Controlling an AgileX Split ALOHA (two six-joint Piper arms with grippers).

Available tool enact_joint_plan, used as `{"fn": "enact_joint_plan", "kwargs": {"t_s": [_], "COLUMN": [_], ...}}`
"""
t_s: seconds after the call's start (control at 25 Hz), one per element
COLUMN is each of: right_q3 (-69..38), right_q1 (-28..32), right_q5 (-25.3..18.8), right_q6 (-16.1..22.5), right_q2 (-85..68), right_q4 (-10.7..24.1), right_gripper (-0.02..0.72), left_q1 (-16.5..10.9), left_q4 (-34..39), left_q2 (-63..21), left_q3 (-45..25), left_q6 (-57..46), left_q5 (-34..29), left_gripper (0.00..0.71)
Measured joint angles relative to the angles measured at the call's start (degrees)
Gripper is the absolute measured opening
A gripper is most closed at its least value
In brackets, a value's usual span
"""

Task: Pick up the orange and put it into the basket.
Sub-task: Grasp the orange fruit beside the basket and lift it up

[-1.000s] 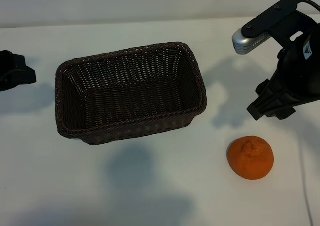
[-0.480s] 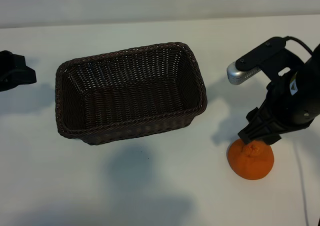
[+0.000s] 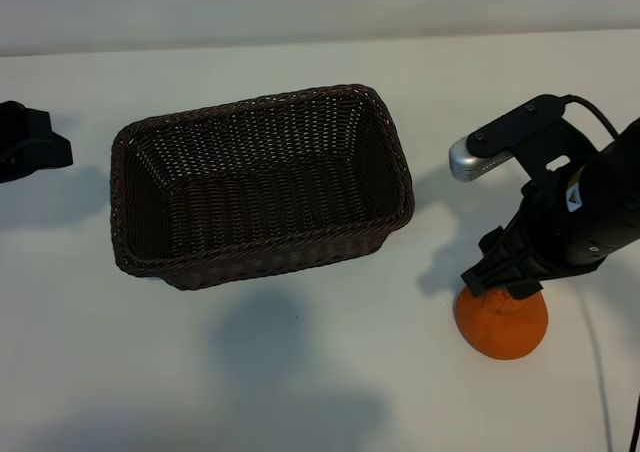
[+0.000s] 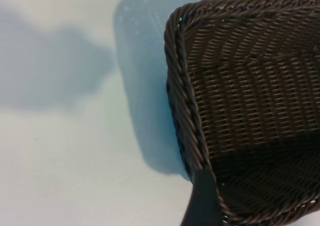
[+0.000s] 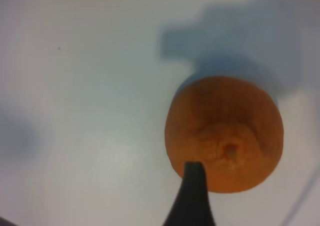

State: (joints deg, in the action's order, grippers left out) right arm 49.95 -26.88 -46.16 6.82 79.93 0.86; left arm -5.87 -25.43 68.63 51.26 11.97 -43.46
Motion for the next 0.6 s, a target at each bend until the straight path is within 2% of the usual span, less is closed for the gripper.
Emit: {"fn": "enact_joint_plan", "kwargs": {"t_s": [0.6], "right_q3": [-0.3], "right_q1": [0.0], "right_q5": [1.3], "right_q6": [1.4], "right_q2": [7.3], "right_q4": [-0.9], "right_gripper": [0.58], "left_q1": [0.0], "left_q4": [0.0], "left_q2": [0.0], "left_q3": [0.0], "left_q6": [0.1], "left_q5": [0.0], "left_gripper": [0.588]}}
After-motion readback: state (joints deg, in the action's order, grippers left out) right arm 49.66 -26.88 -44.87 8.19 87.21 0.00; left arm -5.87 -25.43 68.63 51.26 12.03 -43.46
